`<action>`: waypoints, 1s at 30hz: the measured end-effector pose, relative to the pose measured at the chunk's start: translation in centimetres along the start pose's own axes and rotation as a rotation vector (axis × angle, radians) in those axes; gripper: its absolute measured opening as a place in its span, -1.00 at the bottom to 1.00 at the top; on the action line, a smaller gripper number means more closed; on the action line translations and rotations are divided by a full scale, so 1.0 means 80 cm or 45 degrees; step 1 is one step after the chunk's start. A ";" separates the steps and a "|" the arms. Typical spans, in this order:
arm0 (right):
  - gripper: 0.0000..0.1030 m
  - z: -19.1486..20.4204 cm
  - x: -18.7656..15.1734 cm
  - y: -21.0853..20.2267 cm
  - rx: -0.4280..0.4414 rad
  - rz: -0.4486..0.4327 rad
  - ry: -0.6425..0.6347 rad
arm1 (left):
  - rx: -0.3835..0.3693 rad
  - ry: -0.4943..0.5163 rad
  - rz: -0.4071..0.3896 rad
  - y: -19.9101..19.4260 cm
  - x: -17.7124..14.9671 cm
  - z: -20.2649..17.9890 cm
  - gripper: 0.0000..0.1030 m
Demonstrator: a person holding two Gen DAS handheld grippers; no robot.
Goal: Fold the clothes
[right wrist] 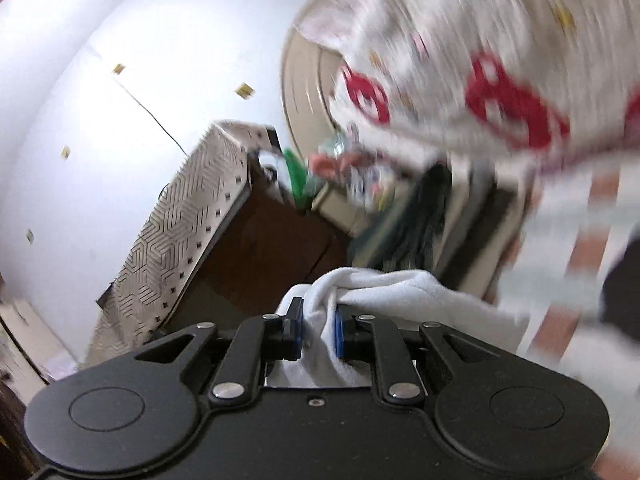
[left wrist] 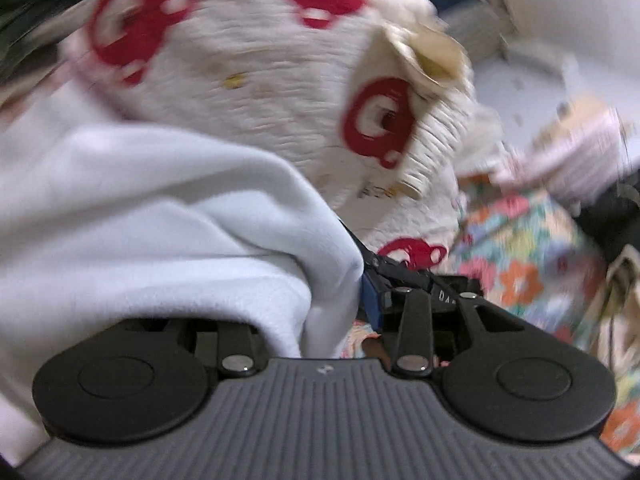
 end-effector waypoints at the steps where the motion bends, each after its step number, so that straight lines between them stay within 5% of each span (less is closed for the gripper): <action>1: -0.66 -0.003 0.016 -0.013 -0.067 -0.038 -0.051 | 0.027 0.010 0.018 0.009 0.001 0.003 -0.25; 2: -0.65 -0.008 0.032 -0.025 -0.162 -0.080 -0.108 | 0.054 0.020 0.035 0.017 0.002 0.006 -0.20; 4: -0.45 -0.034 0.053 -0.047 -0.668 -0.214 -0.298 | 0.108 0.040 0.071 0.034 0.003 0.011 0.24; 7: -0.31 -0.077 0.067 -0.091 -1.324 -0.335 -0.503 | 0.190 0.070 0.123 0.059 0.006 0.020 0.26; 9: -0.32 -0.104 0.060 -0.109 -1.341 -0.219 -0.458 | 0.261 0.094 0.145 0.071 0.008 0.030 0.26; 14: -0.16 -0.141 0.005 -0.122 -1.410 0.048 -0.436 | 0.852 0.235 -0.071 0.014 0.026 0.152 0.26; 16: -0.13 -0.152 -0.025 -0.117 -1.389 0.133 -0.376 | 0.993 0.206 -0.057 -0.004 0.015 0.202 0.26; 20: 0.10 -0.167 -0.101 -0.102 -1.333 0.246 -0.242 | 0.949 0.048 0.095 -0.021 -0.010 0.250 0.23; 23: 0.11 -0.175 -0.153 -0.093 -1.316 0.315 -0.130 | 0.914 0.186 0.103 -0.016 -0.012 0.228 0.26; 28: 0.11 -0.184 -0.187 -0.089 -1.278 0.283 0.052 | 0.765 0.323 0.291 0.030 -0.037 0.197 0.58; 30: 0.14 -0.189 -0.188 -0.089 -1.269 0.260 0.103 | 0.829 0.391 0.381 0.044 -0.058 0.200 0.58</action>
Point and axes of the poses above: each gripper's, at about its wrist camera, not at the fingertips, and y roughly the way its jaws point, z to its left, x to its top, the point moved 5 cm from there along y, roughly the way its jaws point, and after that the axes turned 2 degrees about -y, right-handed, at the moved point
